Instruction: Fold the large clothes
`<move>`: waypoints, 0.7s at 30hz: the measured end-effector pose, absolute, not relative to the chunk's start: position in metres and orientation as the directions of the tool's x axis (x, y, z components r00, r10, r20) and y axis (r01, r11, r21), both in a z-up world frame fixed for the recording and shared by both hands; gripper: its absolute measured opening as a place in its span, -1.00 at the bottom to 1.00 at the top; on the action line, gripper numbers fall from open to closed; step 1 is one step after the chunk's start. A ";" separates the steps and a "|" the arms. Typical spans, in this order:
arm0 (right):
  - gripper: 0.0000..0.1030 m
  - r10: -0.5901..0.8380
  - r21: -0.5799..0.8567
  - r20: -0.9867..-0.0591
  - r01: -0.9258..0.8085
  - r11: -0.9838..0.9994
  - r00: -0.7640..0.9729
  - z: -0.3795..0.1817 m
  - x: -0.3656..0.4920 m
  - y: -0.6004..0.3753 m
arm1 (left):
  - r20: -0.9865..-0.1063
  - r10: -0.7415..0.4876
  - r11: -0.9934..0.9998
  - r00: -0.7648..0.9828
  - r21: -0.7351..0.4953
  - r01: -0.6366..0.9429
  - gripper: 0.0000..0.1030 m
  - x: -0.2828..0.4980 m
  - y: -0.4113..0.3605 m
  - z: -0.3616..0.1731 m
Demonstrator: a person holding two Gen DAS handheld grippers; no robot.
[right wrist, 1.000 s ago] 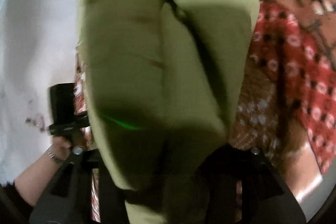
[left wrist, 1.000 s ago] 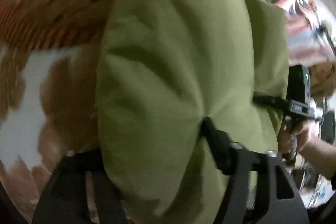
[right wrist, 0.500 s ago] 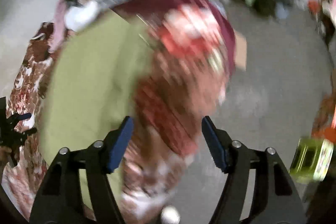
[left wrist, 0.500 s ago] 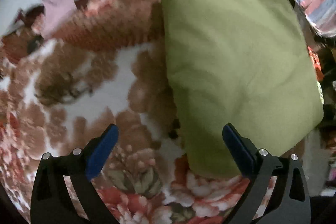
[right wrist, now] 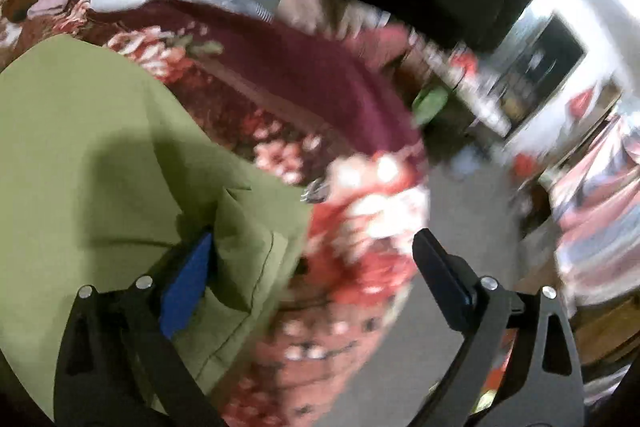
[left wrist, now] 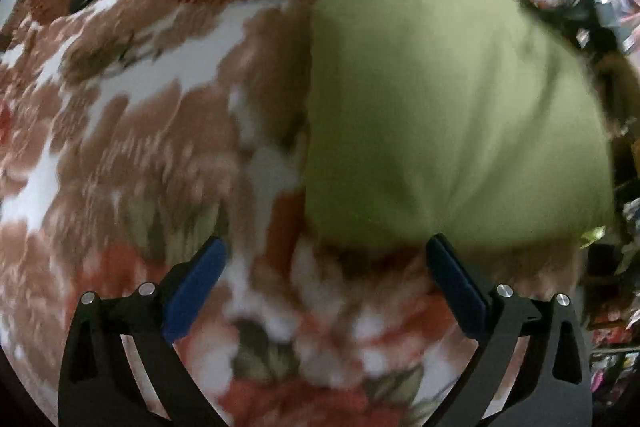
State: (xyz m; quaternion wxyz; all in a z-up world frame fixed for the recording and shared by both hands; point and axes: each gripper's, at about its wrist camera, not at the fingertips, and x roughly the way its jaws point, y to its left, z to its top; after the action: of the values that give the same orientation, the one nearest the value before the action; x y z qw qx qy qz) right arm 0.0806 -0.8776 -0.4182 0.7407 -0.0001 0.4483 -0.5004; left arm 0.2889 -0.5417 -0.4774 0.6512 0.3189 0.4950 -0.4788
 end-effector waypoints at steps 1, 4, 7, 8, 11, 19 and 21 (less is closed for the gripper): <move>0.82 -0.741 -0.439 -0.666 0.754 0.488 0.091 -0.414 0.072 -0.876 | -0.966 -0.245 0.336 0.080 -0.008 0.942 0.89 0.282 -0.538 -0.486; 0.81 -0.728 -0.464 -0.685 0.776 0.426 -0.010 -0.407 0.032 -0.874 | -0.959 -0.278 0.315 0.061 -0.031 0.949 0.89 0.250 -0.506 -0.477; 0.81 -0.710 -0.460 -0.703 0.787 0.411 -0.040 -0.391 -0.012 -0.854 | -0.917 -0.389 0.397 0.089 -0.080 0.914 0.89 0.226 -0.480 -0.442; 0.81 -0.699 -0.433 -0.715 0.789 0.437 -0.006 -0.384 -0.022 -0.838 | -0.902 -0.418 0.425 0.108 -0.090 0.901 0.89 0.219 -0.473 -0.432; 0.81 -0.663 -0.340 -0.739 0.783 0.521 0.120 -0.355 -0.042 -0.771 | -0.845 -0.499 0.502 0.193 -0.100 0.859 0.89 0.189 -0.453 -0.402; 0.83 -0.593 -0.156 -0.777 0.847 0.508 0.213 -0.269 -0.075 -0.633 | -0.806 -0.580 0.458 0.115 -0.206 0.865 0.89 0.148 -0.429 -0.334; 0.83 -0.589 -0.162 -0.777 0.834 0.528 0.223 -0.236 -0.076 -0.610 | -0.815 -0.573 0.466 0.088 -0.236 0.852 0.89 0.139 -0.425 -0.312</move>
State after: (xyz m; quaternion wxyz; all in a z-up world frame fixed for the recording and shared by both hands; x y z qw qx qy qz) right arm -0.0762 -0.6105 -0.2356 0.7680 0.1465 0.4175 -0.4630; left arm 0.1389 -0.4254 -0.3116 0.7216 0.1518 0.4610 -0.4937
